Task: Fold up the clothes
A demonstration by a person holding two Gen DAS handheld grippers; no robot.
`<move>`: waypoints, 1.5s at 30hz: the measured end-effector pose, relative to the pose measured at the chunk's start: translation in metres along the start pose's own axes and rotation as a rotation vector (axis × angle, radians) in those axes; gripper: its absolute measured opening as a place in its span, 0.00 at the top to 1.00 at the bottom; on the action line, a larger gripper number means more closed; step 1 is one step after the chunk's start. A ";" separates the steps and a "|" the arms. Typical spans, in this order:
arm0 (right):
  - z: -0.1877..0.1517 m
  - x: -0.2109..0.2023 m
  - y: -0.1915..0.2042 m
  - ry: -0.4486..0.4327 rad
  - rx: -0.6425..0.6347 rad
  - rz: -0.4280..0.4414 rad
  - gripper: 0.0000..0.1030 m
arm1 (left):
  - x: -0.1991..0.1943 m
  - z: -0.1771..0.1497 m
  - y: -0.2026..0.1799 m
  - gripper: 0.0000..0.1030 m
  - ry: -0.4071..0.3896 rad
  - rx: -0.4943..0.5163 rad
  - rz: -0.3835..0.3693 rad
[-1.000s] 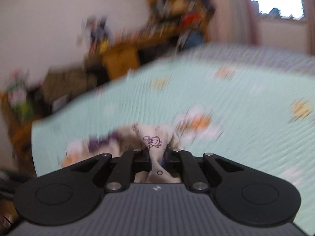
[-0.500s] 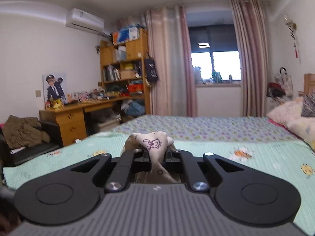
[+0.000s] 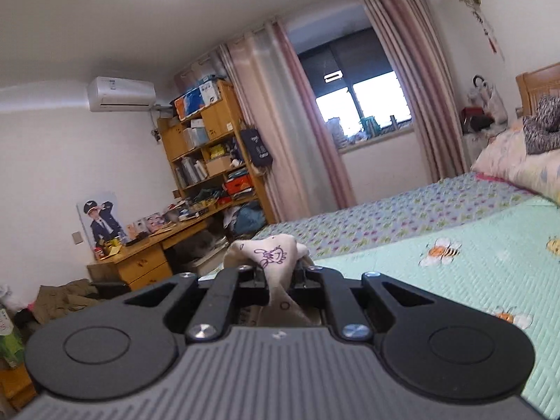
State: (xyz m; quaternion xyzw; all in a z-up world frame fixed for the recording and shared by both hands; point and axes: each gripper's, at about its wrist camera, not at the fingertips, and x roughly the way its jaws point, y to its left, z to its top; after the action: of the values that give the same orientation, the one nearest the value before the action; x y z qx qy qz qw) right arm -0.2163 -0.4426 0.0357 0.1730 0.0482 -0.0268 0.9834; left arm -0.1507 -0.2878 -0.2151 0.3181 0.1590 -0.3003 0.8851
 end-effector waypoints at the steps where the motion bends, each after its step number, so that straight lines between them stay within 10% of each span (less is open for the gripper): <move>1: -0.001 -0.002 0.004 -0.006 -0.019 -0.009 0.90 | 0.002 0.000 0.004 0.70 0.008 -0.038 -0.020; 12: 0.015 -0.032 -0.049 -0.151 0.144 -0.217 0.89 | -0.134 0.036 0.224 0.83 -0.340 -0.562 -0.033; 16: -0.010 -0.035 -0.061 -0.115 0.195 -0.239 0.84 | -0.154 0.046 0.277 0.44 -0.393 -0.611 0.099; 19: -0.044 -0.022 -0.069 0.006 0.213 -0.233 0.65 | -0.115 0.029 0.266 0.40 -0.233 -0.557 0.126; 25: -0.108 -0.012 -0.076 0.148 0.149 -0.339 0.63 | -0.028 -0.058 0.199 0.50 0.143 -0.514 0.061; 38: -0.233 0.025 -0.015 0.586 -0.174 -0.225 0.55 | -0.005 -0.053 0.106 0.36 0.111 0.027 0.014; 45: -0.267 0.033 0.003 0.655 -0.494 -0.286 0.51 | -0.016 -0.056 0.105 0.23 0.107 0.071 -0.006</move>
State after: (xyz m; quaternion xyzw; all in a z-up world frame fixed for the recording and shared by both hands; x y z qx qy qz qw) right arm -0.2066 -0.3493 -0.2167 -0.0767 0.3861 -0.0940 0.9144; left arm -0.1015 -0.1793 -0.2003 0.3643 0.1965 -0.2911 0.8625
